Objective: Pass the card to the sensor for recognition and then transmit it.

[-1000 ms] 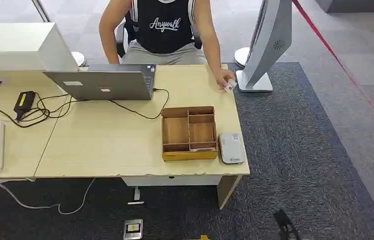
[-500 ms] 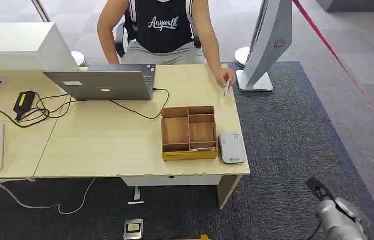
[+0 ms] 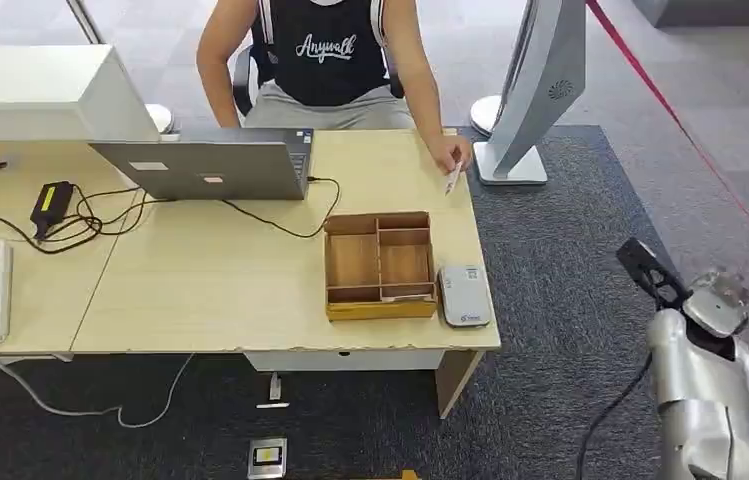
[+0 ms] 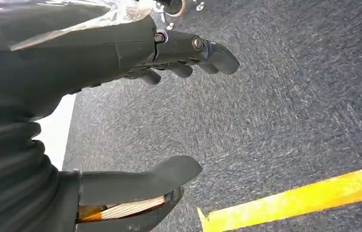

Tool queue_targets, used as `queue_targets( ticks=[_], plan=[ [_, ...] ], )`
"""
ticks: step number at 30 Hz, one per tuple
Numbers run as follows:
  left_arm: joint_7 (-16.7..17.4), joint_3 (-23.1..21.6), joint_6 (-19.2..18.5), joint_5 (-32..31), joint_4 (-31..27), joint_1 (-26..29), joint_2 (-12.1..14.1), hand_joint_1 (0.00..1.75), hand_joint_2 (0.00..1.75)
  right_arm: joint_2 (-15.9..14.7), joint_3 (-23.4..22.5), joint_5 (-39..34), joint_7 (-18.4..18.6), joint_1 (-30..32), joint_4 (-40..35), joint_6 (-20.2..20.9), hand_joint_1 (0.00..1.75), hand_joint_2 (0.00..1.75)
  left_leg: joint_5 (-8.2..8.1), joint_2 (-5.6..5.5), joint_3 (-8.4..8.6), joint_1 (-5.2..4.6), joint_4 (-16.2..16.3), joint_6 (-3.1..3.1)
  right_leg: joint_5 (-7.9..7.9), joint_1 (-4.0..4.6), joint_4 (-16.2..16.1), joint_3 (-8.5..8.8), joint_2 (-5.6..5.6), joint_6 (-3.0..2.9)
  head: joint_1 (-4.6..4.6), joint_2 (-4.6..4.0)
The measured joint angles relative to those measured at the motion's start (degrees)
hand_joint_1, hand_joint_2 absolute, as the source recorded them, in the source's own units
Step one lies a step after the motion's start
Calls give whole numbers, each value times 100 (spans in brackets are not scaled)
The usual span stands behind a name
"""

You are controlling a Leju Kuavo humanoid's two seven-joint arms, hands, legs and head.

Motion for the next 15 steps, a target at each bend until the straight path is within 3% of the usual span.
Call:
queue_targets(
  ticks=[7,15],
  plan=[
    [-63,-7,33,0,-7,0,0,0,175,-46,1072,-705,-7,-528,-448,-391,0,175,0,1,-4,0,0,0,1,0,3,-4,0,0,0,0],
    [-35,-103,-15,0,-20,13,0,0,175,-29,2630,-1813,-11,-1425,-472,-1304,0,175,3,-2,-16,1,-1,-2,2,1,8,-14,-1,-1,2,0]
  ],
)
